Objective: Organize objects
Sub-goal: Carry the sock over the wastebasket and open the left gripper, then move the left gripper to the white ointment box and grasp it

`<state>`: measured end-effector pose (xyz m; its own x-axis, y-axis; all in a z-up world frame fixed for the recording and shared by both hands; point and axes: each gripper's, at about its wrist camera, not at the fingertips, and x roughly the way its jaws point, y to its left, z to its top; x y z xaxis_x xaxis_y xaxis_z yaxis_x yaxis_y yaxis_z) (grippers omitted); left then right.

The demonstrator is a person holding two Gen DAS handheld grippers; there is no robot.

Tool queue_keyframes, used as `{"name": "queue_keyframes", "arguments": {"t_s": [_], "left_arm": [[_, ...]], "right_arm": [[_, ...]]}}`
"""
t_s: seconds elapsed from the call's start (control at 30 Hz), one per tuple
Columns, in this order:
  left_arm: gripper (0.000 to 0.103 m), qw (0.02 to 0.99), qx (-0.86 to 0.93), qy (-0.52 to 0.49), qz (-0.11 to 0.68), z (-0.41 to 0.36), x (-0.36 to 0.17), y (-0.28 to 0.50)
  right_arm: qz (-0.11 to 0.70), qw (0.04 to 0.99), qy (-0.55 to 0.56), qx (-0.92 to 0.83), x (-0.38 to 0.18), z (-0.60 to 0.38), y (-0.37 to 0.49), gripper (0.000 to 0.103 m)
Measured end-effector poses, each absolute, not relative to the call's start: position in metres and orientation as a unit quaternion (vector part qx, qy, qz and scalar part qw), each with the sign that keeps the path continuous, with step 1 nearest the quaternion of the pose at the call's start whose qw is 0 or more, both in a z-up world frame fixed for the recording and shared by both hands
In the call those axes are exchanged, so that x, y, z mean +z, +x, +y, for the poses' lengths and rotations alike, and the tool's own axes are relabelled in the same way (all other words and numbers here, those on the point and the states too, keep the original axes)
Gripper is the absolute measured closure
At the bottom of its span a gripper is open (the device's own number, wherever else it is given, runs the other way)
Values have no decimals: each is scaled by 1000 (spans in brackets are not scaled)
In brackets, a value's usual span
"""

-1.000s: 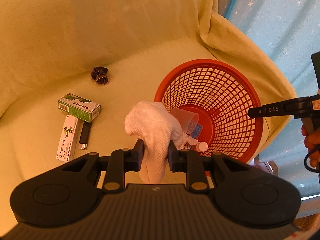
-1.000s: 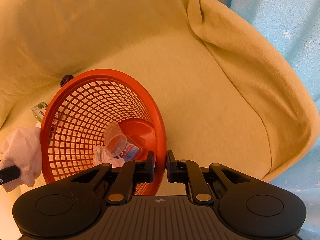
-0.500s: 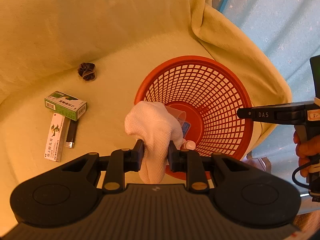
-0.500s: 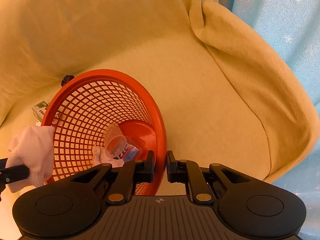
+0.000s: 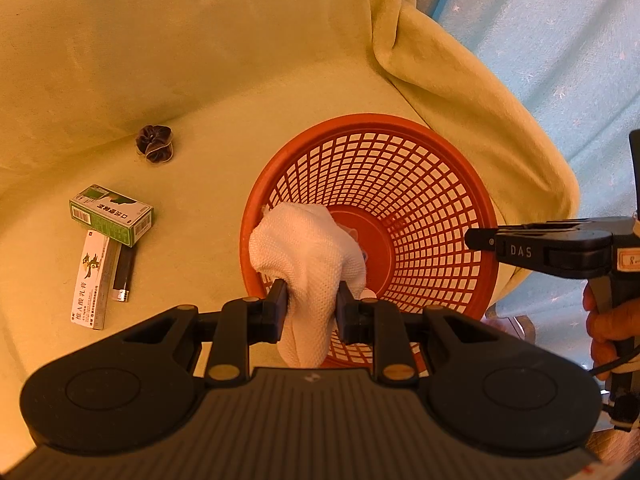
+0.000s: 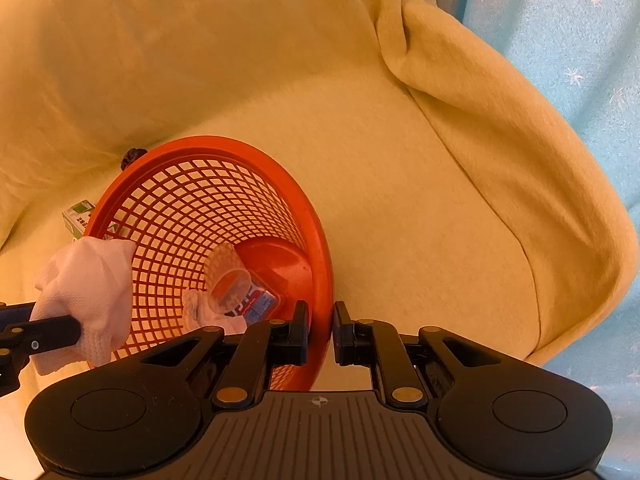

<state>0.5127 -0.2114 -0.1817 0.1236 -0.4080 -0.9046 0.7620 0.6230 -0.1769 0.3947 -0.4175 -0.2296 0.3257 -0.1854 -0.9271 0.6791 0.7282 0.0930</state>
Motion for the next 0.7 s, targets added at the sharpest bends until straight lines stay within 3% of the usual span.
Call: {"name": "queue_keyframes", "arguments": {"t_s": [0.2, 0.43, 0.7], "left_arm": [[81, 727, -401, 170, 530, -215, -185, 512], [67, 734, -407, 166, 517, -215, -181, 512], [67, 750, -404, 156, 501, -194, -171, 521]], "right_arm": [[508, 778, 243, -279, -230, -418, 394, 95], [512, 779, 245, -269, -229, -418, 394, 95], [512, 779, 249, -262, -230, -418, 393, 94]]}}
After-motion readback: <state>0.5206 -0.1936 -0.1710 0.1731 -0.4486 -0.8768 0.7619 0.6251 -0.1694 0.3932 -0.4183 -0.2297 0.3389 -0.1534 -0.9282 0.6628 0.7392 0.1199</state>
